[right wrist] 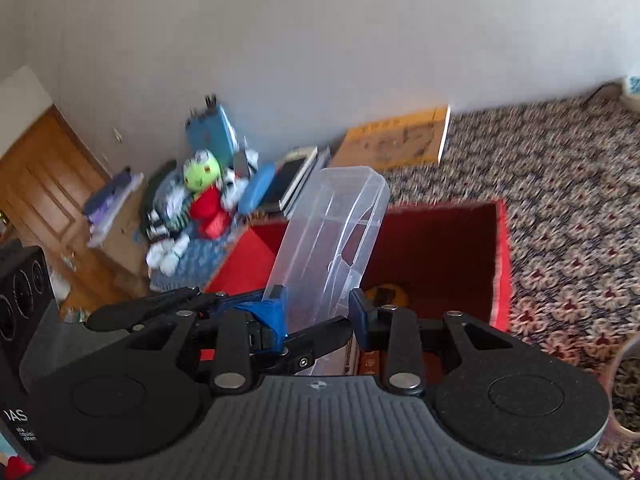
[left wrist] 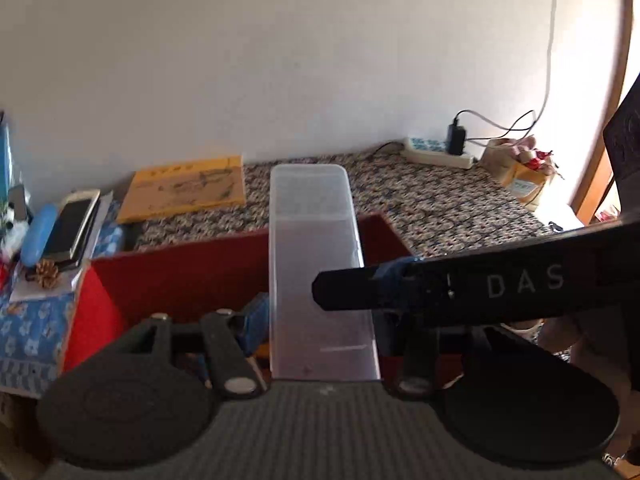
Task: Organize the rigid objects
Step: 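Lower the clear case into the red box and open the right gripper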
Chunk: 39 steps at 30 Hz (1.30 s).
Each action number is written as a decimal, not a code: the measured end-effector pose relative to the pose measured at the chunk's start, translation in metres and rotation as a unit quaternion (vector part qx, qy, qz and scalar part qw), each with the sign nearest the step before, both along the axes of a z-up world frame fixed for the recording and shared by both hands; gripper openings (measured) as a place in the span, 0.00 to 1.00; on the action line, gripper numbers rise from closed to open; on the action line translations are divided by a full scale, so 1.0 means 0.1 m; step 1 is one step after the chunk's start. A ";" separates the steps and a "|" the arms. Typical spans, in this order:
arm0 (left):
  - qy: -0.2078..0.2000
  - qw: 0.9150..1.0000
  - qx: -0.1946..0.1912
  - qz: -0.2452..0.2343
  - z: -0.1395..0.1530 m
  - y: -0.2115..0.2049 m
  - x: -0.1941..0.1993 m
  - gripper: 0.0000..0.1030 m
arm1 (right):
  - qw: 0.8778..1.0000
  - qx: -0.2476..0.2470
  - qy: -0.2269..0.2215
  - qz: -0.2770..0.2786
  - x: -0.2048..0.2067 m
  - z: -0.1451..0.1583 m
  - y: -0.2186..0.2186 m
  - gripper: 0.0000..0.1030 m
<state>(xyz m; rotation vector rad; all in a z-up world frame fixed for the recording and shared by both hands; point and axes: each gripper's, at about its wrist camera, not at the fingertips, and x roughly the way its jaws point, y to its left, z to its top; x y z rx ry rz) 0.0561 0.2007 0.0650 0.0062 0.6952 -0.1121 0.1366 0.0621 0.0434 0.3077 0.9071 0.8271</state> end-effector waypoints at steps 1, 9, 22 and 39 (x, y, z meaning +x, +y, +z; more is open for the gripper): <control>0.009 1.000 -0.003 0.005 -0.06 0.05 0.04 0.47 | 1.000 -0.005 0.010 0.004 0.02 -0.05 0.05 0.17; 0.083 0.996 -0.015 0.031 -0.46 0.31 0.15 0.47 | 0.996 -0.047 0.067 0.032 0.10 -0.35 0.37 0.17; 0.096 0.994 -0.027 0.033 -0.49 0.39 0.17 0.61 | 0.997 -0.043 0.061 -0.014 0.12 -0.49 0.37 0.19; 0.130 0.988 0.018 0.084 -0.40 0.31 0.19 0.61 | 0.996 -0.026 0.021 -0.084 -0.02 -0.22 0.07 0.19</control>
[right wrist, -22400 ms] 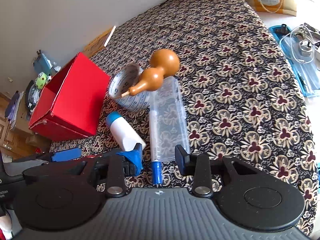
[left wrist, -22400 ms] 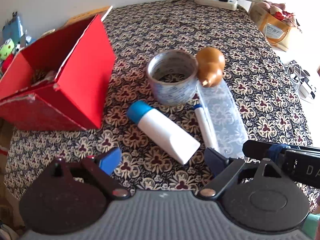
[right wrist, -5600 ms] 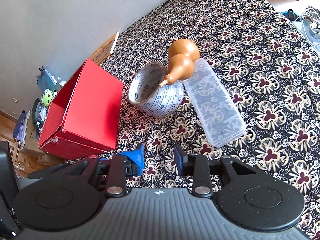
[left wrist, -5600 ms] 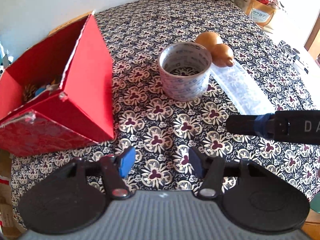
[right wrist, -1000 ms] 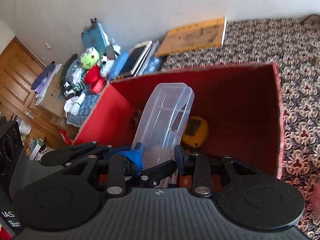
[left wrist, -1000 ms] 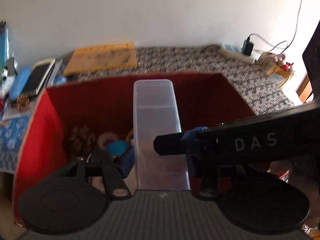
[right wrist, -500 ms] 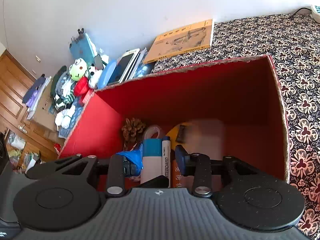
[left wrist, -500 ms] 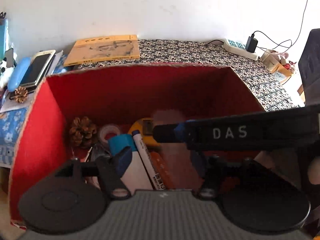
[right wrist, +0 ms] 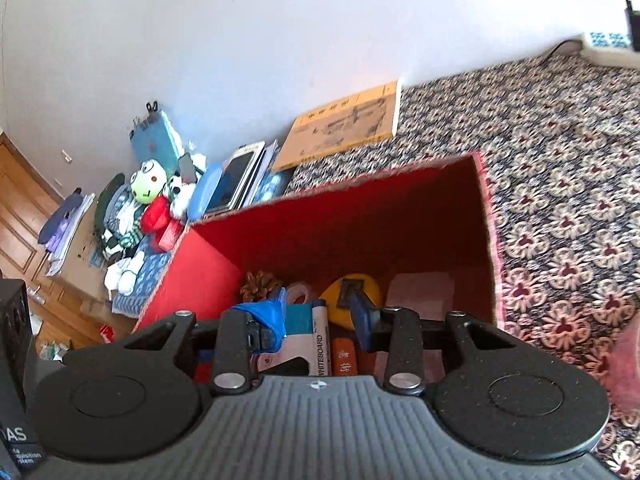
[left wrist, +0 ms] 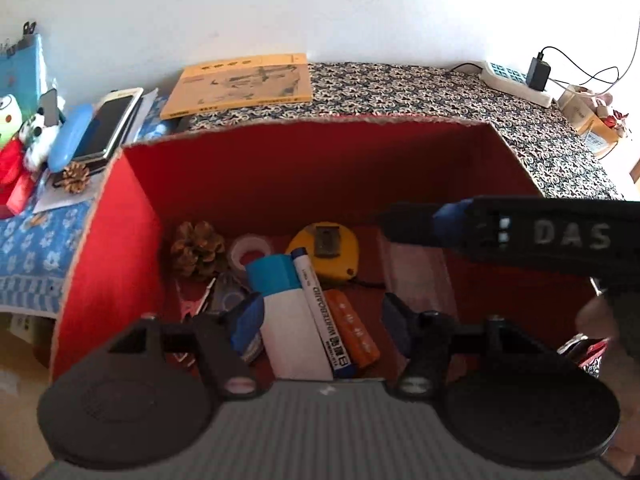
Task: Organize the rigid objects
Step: 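Lower the clear case into the red box and open the right gripper, then withdraw the right tool from the box toward the orange gourd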
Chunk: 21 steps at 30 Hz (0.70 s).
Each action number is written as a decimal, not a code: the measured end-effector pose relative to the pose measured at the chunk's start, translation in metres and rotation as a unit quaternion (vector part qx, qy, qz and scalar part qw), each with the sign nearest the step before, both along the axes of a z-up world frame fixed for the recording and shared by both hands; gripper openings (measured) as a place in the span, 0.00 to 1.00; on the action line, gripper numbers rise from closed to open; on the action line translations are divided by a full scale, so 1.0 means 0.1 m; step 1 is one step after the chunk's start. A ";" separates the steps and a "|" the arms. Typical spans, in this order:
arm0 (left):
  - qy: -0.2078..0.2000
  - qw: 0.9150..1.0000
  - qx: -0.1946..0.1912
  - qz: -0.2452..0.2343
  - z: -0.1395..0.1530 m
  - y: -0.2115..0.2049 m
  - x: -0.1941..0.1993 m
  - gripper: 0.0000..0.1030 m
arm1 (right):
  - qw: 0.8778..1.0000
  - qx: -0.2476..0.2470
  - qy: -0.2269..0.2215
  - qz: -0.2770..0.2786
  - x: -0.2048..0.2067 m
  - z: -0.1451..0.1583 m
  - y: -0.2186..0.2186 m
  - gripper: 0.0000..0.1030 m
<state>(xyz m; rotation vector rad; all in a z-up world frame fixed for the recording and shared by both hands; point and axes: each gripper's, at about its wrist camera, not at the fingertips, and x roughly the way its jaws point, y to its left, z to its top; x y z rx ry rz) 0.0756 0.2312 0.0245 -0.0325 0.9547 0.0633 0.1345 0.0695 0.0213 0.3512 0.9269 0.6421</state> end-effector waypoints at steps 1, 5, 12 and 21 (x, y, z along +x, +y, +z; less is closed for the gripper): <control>0.000 1.000 0.003 0.002 0.02 -0.01 -0.01 0.61 | 1.000 -0.002 -0.005 -0.002 -0.02 0.02 -0.02 0.19; 0.000 0.999 0.031 0.009 0.10 -0.11 -0.02 0.62 | 1.000 -0.006 -0.016 -0.008 -0.07 0.09 -0.10 0.19; -0.008 0.999 0.048 0.017 0.21 -0.27 -0.09 0.64 | 1.000 0.000 -0.025 -0.011 -0.16 0.18 -0.25 0.19; -0.009 0.997 0.071 0.036 0.30 -0.54 -0.19 0.65 | 1.000 0.007 -0.024 -0.006 -0.28 0.26 -0.52 0.19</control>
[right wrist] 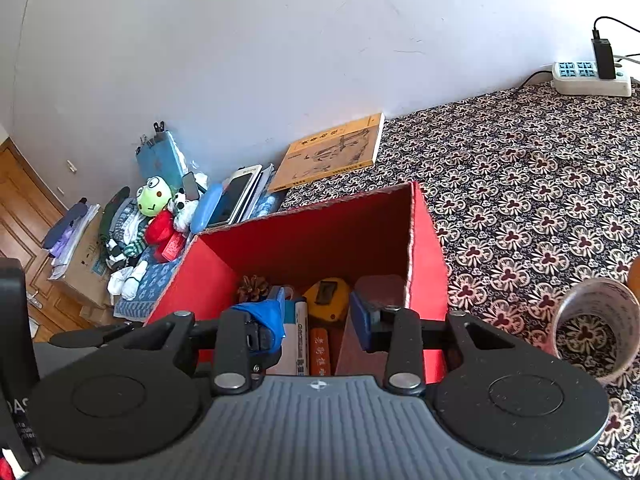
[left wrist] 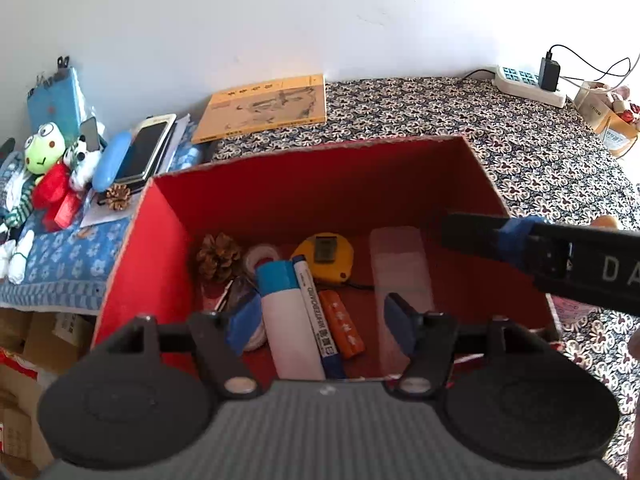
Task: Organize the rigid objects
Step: 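Withdraw the right tool from the box toward the orange gourd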
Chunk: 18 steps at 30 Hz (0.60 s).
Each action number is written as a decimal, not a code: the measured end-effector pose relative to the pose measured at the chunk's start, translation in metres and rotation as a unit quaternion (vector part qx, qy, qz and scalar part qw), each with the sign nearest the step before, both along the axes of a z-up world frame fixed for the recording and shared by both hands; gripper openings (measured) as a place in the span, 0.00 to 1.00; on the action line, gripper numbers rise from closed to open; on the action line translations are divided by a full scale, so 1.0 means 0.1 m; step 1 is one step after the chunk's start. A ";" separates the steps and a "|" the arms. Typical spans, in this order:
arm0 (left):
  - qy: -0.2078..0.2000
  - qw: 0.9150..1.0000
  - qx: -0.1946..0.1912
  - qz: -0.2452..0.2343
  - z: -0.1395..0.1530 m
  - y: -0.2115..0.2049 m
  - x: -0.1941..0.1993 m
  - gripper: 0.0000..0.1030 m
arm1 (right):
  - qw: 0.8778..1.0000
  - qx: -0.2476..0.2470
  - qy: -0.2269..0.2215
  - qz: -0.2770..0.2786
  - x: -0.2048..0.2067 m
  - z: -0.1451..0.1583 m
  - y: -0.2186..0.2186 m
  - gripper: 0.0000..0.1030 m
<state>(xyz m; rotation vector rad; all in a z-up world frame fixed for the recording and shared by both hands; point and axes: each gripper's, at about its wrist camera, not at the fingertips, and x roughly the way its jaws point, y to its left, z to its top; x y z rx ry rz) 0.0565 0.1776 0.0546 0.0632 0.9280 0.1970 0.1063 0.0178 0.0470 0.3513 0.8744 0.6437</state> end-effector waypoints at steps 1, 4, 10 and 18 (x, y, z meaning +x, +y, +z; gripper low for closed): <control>-0.001 1.000 0.001 0.002 0.01 -0.04 -0.02 0.65 | 1.000 0.001 -0.001 0.001 -0.02 0.01 -0.04 0.19; -0.006 1.000 0.005 0.005 0.05 -0.15 -0.07 0.66 | 1.000 0.004 -0.003 0.007 -0.05 0.05 -0.14 0.19; -0.014 1.000 0.008 0.012 0.14 -0.38 -0.16 0.66 | 1.000 0.007 -0.004 0.014 -0.13 0.08 -0.37 0.19; -0.012 1.000 0.013 0.002 0.13 -0.81 -0.27 0.66 | 1.000 -0.005 -0.005 0.000 -0.25 0.09 -0.81 0.19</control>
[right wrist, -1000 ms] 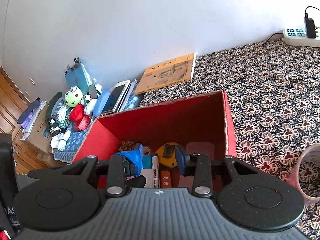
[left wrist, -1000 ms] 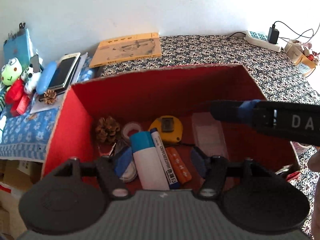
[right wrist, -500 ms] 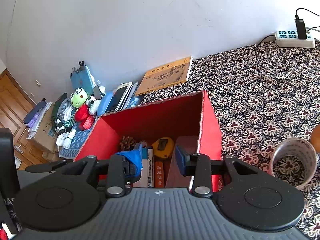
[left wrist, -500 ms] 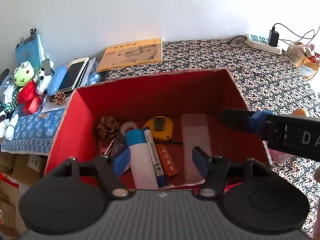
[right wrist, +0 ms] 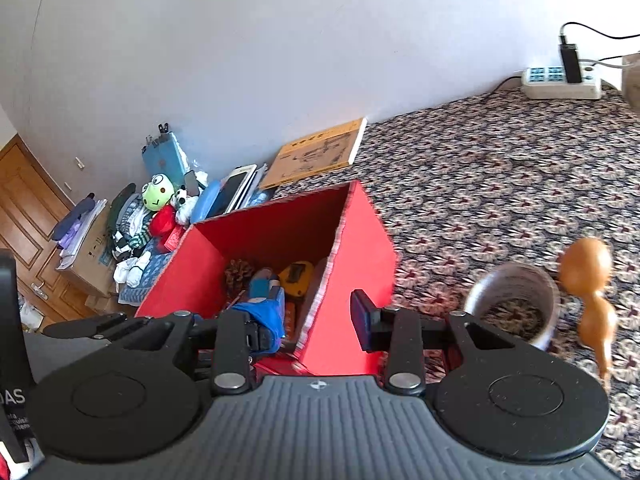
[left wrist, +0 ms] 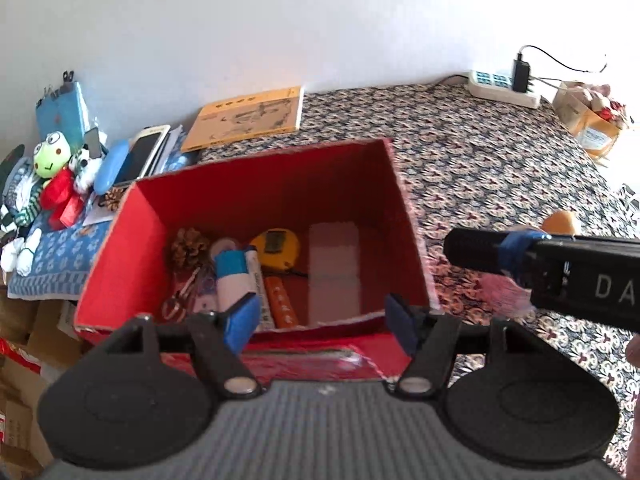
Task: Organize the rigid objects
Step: 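Withdraw the right tool from the box toward the orange gourd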
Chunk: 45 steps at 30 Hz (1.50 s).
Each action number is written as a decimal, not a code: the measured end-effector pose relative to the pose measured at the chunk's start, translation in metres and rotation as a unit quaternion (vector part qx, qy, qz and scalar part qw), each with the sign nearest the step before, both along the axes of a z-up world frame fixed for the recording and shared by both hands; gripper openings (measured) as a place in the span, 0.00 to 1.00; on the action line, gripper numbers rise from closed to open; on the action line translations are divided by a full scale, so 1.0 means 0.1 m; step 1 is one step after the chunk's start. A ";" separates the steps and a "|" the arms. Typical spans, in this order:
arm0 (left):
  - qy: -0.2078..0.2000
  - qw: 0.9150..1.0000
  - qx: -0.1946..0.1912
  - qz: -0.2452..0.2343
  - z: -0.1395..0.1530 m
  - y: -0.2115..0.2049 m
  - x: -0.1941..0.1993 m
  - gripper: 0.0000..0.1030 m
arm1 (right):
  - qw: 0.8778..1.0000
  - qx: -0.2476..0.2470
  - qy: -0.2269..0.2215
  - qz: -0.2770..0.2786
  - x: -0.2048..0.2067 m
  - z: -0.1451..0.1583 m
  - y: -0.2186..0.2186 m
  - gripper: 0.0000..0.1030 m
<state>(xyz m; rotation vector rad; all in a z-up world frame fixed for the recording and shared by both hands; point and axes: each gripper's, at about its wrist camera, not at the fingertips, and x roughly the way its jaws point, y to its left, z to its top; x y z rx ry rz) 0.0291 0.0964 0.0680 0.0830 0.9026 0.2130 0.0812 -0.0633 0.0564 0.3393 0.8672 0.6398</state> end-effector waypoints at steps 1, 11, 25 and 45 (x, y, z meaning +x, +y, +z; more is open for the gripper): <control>0.001 1.000 0.000 -0.002 -0.01 -0.06 -0.01 0.66 | 1.000 -0.002 0.000 -0.003 -0.02 0.00 -0.06 0.19; 0.011 0.999 -0.002 -0.036 -0.10 -0.68 -0.10 0.66 | 0.999 -0.011 0.010 -0.033 -0.16 -0.06 -0.65 0.19; 0.040 0.998 -0.007 -0.057 -0.29 -1.24 -0.20 0.67 | 0.997 -0.018 0.049 -0.063 -0.34 -0.27 -1.19 0.19; 0.082 0.992 -0.017 -0.092 -0.60 -1.64 -0.13 0.67 | 0.988 -0.030 0.104 -0.108 -0.37 -0.60 -1.73 0.19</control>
